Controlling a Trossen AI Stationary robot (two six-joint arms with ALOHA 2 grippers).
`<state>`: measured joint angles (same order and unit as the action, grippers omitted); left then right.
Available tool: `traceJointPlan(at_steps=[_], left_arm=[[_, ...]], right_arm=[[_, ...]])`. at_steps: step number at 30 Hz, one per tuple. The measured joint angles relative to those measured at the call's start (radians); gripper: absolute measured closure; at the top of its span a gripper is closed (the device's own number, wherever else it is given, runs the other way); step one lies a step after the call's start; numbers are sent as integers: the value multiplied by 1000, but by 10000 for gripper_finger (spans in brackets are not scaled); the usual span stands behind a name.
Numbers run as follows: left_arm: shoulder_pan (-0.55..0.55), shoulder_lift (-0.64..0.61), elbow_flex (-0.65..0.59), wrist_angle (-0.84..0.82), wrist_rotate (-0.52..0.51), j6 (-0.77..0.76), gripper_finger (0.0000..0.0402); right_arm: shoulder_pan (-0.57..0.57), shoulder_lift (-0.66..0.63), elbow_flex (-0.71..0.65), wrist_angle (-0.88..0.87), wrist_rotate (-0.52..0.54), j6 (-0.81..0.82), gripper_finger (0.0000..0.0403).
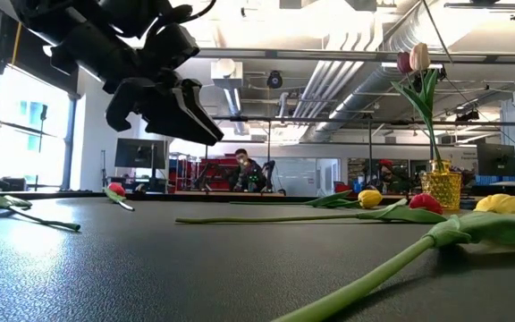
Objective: Sort flowers into vase by color
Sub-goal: Put the white flower into the yellow flower vase
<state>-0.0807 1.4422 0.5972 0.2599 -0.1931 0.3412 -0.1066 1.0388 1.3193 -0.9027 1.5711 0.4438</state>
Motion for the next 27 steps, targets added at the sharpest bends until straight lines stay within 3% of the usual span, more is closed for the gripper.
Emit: traceJointPlan(at_steps=[6,9,17,22,27], left_arm=[[0,0,0,-3,0,0,268],[0,0,0,-9,0,0,268],[0,0,0,-8,0,0,268],[0,0,0,7,0,1,268],[0,0,0,17,0,0,268]], right_arm=[[-59,0,-94,-425,-1,638,403],[-96,-1,-187,-515,-1,838,403],[-207,0,-403,-454,-1,1023,403],[-265,0,-473,-399,-1,1164,403],[-318,0,-515,-321,-1,1180,403]])
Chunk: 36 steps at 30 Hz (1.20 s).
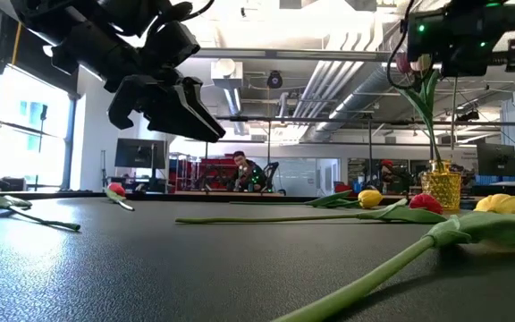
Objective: Sort flowers into vase by color
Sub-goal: Put the white flower into the yellow flower vase
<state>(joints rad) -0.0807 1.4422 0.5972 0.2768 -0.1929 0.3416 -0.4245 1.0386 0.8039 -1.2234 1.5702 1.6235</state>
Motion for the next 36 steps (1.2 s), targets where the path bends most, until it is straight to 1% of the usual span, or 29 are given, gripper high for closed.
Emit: traceJointPlan(at_steps=[7,11,14,21,28,31,36], left_arm=[[0,0,0,-1,0,0,268],[0,0,0,-6,0,0,268],[0,0,0,-20,0,0,268],[0,0,0,-15,0,0,268],[0,0,0,5,0,-14,268],[0,0,0,7,0,-18,268],[0,0,0,6,0,-18,268]], right_arm=[[-55,0,-44,153,1,-1,403],[-88,3,-60,213,1,-59,403],[-100,4,-62,225,1,-106,403],[-100,4,-62,227,1,-113,403],[-109,15,-62,273,1,-114,403],[-129,39,-62,303,1,-114,403],[-147,118,-62,324,1,-114,403]])
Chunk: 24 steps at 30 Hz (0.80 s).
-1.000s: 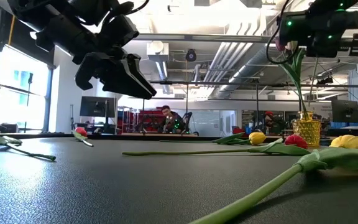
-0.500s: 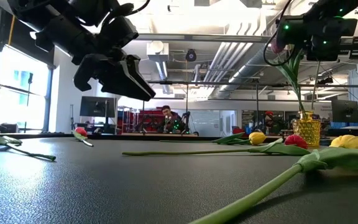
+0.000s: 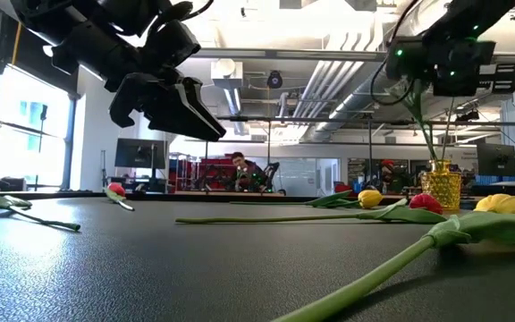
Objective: Sort flowers into vase by color
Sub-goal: Put the white flower into the yellow flower vase
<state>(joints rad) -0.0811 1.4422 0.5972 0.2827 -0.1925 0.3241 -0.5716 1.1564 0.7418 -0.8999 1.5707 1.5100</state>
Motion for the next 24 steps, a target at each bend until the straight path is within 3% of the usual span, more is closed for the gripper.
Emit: traceJointPlan(at_steps=[7,13,24], left_arm=[[0,0,0,-8,0,0,268],[0,0,0,-8,0,0,268],[0,0,0,4,0,0,268]], right_arm=[[5,62,0,29,-5,0,402],[23,52,10,7,-77,-57,388],[137,47,10,7,-83,-288,304]])
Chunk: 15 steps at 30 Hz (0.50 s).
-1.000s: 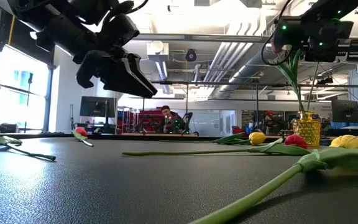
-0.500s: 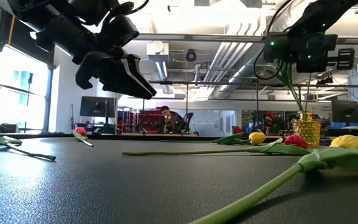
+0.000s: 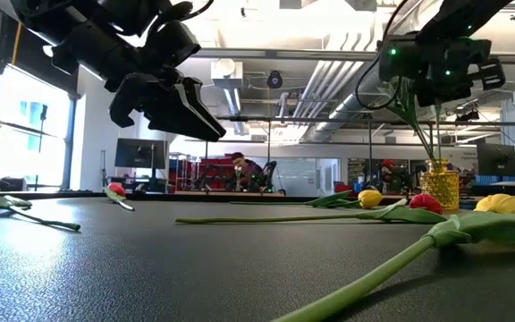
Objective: Sort flowers into vase by color
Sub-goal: Put the white flower into the yellow flower vase
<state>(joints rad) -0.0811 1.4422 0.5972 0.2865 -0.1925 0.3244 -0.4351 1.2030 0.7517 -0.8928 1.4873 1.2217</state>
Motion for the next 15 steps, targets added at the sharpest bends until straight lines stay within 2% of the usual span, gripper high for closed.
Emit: traceJointPlan(at_steps=[4,9,15], left_arm=[[0,0,0,2,0,-6,268],[0,0,0,3,0,-9,268],[0,0,0,4,0,-10,268]], right_arm=[[41,-11,0,0,-8,10,265],[47,-76,0,-1,-82,36,226],[10,-176,0,-1,-118,31,213]])
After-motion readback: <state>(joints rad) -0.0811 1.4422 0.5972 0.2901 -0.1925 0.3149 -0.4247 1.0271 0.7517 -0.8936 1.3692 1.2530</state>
